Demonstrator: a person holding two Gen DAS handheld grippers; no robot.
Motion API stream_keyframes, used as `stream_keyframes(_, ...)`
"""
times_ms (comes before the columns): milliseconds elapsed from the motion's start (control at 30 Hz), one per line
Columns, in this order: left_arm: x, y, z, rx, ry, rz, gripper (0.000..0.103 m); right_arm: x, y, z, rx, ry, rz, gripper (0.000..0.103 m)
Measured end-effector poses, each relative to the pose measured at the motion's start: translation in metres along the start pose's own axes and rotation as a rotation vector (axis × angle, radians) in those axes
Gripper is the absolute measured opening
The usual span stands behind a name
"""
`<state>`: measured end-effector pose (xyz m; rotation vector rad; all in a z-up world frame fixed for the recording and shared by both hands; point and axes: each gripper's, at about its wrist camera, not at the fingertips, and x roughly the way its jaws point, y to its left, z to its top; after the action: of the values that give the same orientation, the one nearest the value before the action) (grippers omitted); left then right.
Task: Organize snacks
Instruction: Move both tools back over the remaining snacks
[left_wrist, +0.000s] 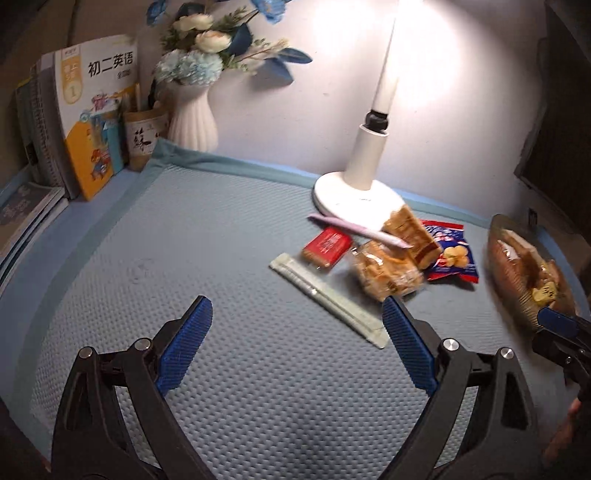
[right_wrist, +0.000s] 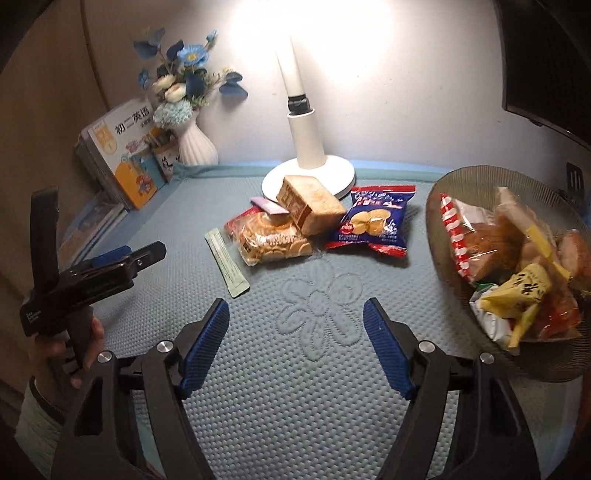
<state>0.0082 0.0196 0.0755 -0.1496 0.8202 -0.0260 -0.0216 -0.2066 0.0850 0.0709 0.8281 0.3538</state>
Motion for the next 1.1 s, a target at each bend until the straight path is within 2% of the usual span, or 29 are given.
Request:
stream_keyframes(67,0.011,0.015,-0.008,-0.015,0.022,0.030,0.093,0.021,0.005,-0.008,-0.028,0.018,-0.027,0.071)
stream_keyframes(233,0.028,0.016,-0.028,0.009,0.025,0.114,0.092,0.050,0.000,-0.023,-0.018,0.094,-0.025,0.066)
stream_keyframes(567,0.031,0.021,-0.027,-0.023,0.042,0.114,0.093,0.062,-0.001,-0.030,-0.014,0.128,-0.046,0.067)
stream_keyframes(700,0.033,0.020,-0.027,-0.020,0.046,0.165,0.093,0.059,-0.004,-0.029,0.005,0.125,-0.031,0.067)
stream_keyframes(967,0.033,0.025,-0.024,-0.056,0.069,0.177,0.092,0.060,0.001,-0.030,-0.020,0.136,-0.044,0.066)
stream_keyframes(1033,0.030,0.021,-0.019,-0.071,0.089,0.178,0.092,0.057,0.002,-0.028,-0.021,0.159,-0.022,0.062)
stream_keyframes(1100,0.023,0.011,-0.009,-0.084,0.081,0.148,0.092,0.050,0.003,-0.020,-0.019,0.170,0.016,0.058)
